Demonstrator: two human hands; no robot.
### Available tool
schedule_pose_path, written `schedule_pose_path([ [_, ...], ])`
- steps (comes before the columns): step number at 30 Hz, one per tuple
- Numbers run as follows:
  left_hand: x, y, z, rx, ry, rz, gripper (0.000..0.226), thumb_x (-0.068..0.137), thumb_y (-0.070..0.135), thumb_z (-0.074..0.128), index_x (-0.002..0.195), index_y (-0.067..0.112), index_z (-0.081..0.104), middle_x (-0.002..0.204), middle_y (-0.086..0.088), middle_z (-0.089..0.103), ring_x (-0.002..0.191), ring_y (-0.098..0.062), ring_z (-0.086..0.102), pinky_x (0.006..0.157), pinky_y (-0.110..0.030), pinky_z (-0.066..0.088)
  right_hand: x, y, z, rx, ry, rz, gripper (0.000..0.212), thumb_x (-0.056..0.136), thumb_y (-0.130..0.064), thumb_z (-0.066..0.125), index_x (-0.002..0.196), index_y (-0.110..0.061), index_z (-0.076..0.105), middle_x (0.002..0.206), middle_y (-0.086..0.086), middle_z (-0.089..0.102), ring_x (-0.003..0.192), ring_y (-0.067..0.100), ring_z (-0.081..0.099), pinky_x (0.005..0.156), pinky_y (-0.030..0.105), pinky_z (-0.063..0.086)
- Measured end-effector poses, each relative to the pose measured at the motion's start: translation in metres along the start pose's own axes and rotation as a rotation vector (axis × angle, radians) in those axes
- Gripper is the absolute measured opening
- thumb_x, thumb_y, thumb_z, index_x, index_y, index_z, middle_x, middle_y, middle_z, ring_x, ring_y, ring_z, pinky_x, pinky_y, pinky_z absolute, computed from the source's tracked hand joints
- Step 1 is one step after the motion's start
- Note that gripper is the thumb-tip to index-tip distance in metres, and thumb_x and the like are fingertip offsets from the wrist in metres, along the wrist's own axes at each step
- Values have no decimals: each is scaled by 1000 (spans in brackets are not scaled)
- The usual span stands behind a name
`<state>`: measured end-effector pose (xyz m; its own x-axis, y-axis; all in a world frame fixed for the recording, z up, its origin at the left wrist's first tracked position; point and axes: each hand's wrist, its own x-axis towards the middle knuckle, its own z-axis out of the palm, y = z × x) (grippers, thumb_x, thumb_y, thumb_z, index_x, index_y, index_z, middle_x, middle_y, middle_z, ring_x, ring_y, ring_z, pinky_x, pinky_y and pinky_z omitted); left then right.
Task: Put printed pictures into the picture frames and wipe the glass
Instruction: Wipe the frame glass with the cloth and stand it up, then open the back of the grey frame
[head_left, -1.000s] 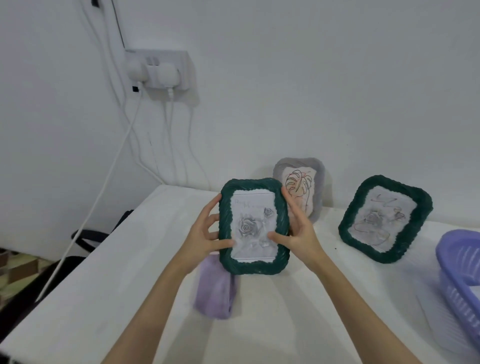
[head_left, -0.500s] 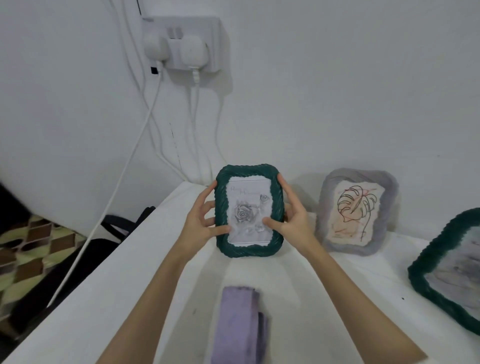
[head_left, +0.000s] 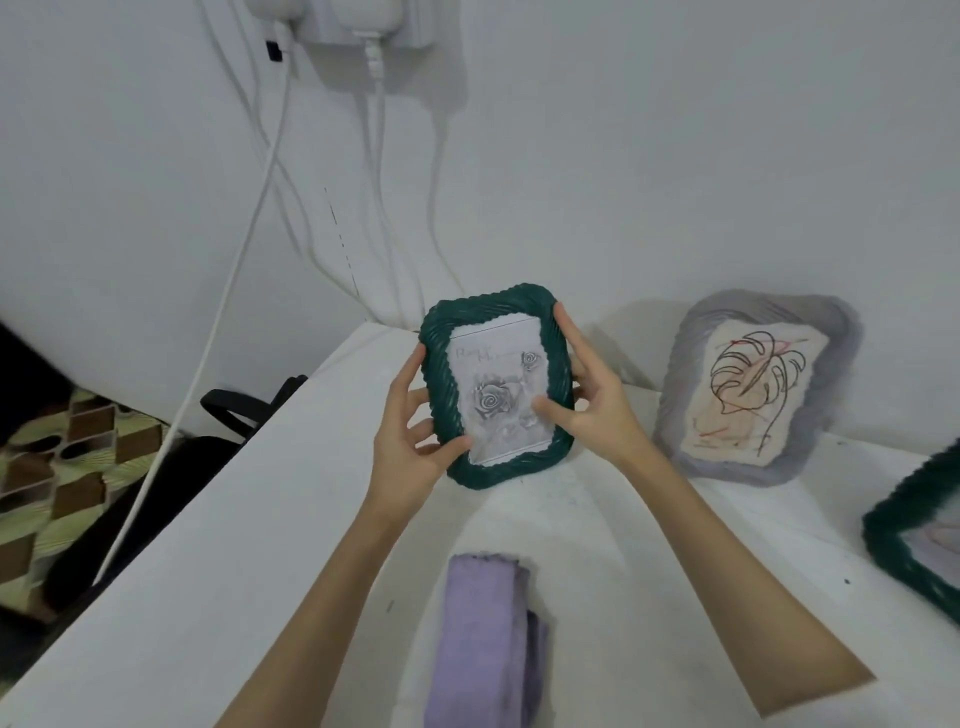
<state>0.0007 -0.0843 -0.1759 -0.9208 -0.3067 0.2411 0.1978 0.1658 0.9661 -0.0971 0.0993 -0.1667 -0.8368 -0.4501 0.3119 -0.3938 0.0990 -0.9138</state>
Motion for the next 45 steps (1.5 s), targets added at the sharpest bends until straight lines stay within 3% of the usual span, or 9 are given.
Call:
schedule_pose_path([
  [4, -15, -1, 8, 5, 72, 15, 91, 72, -1, 74, 129, 53, 27, 110, -1, 59, 88, -6, 66, 68, -16, 52, -13, -8, -7, -171, -55, 0, 102, 74, -9, 76, 139, -39, 3, 134, -20, 39, 99, -19, 47, 74, -1, 36],
  [8, -25, 0, 7, 47, 32, 14, 100, 69, 2, 77, 128, 60, 20, 112, 5, 58, 87, -8, 68, 71, -20, 55, -26, -3, -11, -282, -136, 60, 122, 63, -32, 84, 138, -50, -11, 141, -19, 34, 115, 6, 42, 85, 7, 34],
  [14, -35, -2, 4, 125, -5, 6, 100, 70, -4, 74, 126, 59, 21, 105, 10, 58, 76, -10, 69, 69, -14, 53, -33, 6, -10, -344, -164, 66, 119, 66, -22, 82, 140, -53, -6, 130, -16, 48, 98, 18, 47, 90, 26, 40],
  [20, -38, -6, 6, 137, 2, 25, 100, 71, -4, 74, 126, 60, 20, 105, 13, 56, 77, -10, 69, 69, -13, 52, -36, 5, -13, -407, -151, 46, 114, 71, -15, 79, 140, -50, -4, 119, -15, 47, 96, 13, 44, 80, 11, 37],
  [27, -45, 6, 7, 410, 119, 290, 88, 70, 21, 75, 140, 38, 24, 140, 5, 32, 131, 2, 29, 107, -9, 24, -59, -8, -22, -411, -27, 56, 109, 70, -22, 79, 136, -52, -2, 122, -8, 47, 94, 10, 48, 74, 12, 36],
  [31, -42, 26, 41, 383, 64, 459, 65, 76, 13, 70, 133, 23, 40, 131, 4, 46, 125, -3, 38, 107, -14, 29, -92, -17, -51, -366, 192, -18, 91, 73, -8, 76, 138, -42, 22, 109, -13, 52, 85, 10, 49, 76, 11, 41],
  [38, -12, 25, 141, 149, -263, 161, 66, 79, 0, 66, 135, 20, 37, 128, 4, 44, 108, -17, 49, 85, -27, 41, -124, -12, -112, -456, 733, 97, 63, 81, 3, 60, 136, -19, 39, 120, 9, 48, 104, 12, 46, 89, 25, 42],
  [42, 1, 27, 169, 68, -332, -47, 87, 80, -1, 66, 146, 24, 16, 142, -9, 36, 111, -19, 44, 92, -32, 41, -119, -7, -120, -479, 684, 224, 77, 83, 5, 58, 146, -17, 20, 137, 16, 39, 121, 20, 41, 97, 22, 34],
  [45, -1, 28, 176, 15, -424, -93, 93, 78, -7, 65, 146, 26, 11, 130, -15, 47, 106, -21, 51, 80, -23, 47, -118, -8, -123, -355, 564, 359, 91, 81, 9, 57, 147, -28, 7, 136, 24, 43, 117, 40, 48, 92, 41, 48],
])
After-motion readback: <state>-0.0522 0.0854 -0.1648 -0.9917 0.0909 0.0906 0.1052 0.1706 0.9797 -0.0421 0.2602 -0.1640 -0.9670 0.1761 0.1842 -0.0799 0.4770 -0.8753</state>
